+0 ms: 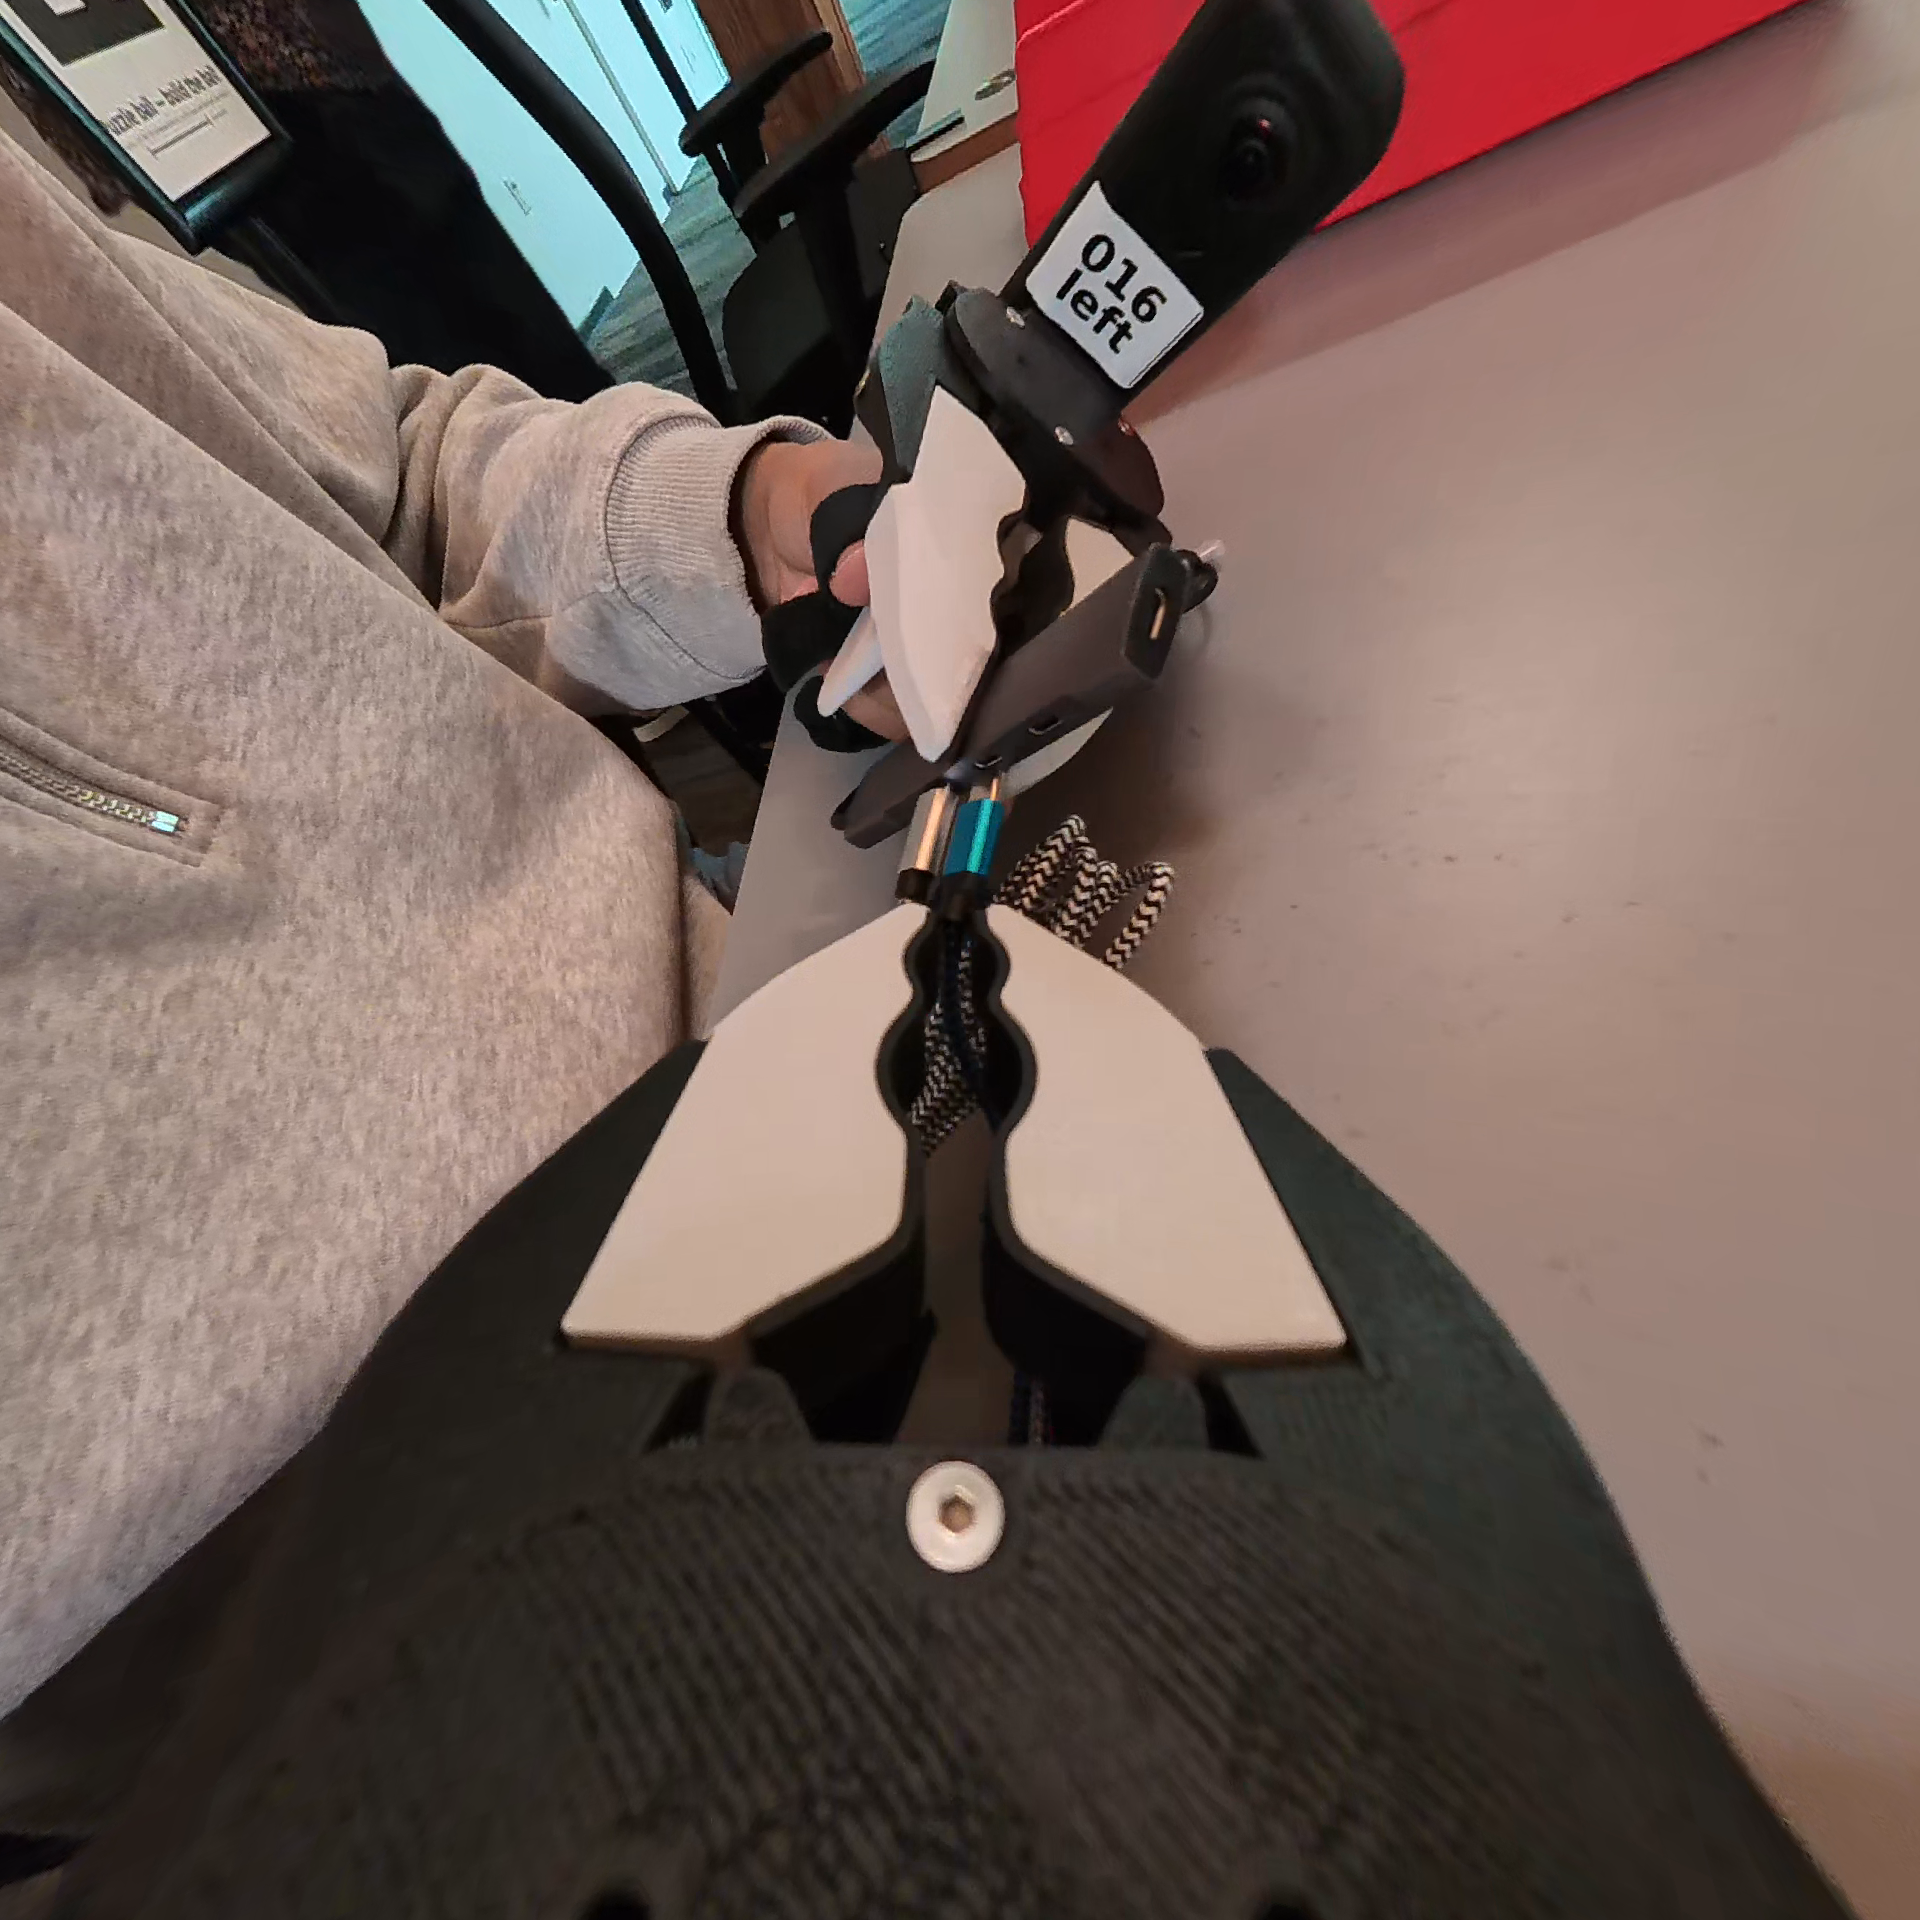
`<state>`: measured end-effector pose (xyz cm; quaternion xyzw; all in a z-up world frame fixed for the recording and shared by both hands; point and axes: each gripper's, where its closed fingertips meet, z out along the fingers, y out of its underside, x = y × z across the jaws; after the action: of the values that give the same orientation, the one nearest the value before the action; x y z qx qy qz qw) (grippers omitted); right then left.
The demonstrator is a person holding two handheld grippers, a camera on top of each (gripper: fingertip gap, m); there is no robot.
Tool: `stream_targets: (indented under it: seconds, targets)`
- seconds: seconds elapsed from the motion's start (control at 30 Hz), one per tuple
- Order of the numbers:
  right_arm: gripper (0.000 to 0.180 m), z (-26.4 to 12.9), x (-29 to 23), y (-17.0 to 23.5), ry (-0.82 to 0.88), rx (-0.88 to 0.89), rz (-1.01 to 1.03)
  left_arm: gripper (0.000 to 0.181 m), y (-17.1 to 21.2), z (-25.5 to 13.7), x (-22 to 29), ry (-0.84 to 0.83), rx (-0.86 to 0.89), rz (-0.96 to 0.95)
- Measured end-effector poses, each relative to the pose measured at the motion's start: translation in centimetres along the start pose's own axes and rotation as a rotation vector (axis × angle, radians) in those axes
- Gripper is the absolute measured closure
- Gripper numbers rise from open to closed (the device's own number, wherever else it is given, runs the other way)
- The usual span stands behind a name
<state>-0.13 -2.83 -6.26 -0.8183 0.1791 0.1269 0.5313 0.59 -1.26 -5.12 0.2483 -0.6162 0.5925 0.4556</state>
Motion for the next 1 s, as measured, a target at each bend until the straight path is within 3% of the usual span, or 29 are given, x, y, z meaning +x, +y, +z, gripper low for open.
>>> stream_targets:
  seconds: [0.83,0.9,1.0]
  targets:
    - [0.174,0.1,0.1,0.0,0.059,-0.035,-0.075,0.172,0.2,0.2,-0.4,-0.046,-0.014,0.022]
    - [0.174,0.1,0.3,0.0,0.071,-0.028,-0.076,0.162,-0.4,0.0,-0.5,-0.064,0.029,0.042]
    - [0.174,0.2,0.4,-0.1,0.078,-0.02,-0.084,0.172,-0.7,-0.3,-0.7,-0.074,0.044,0.038]
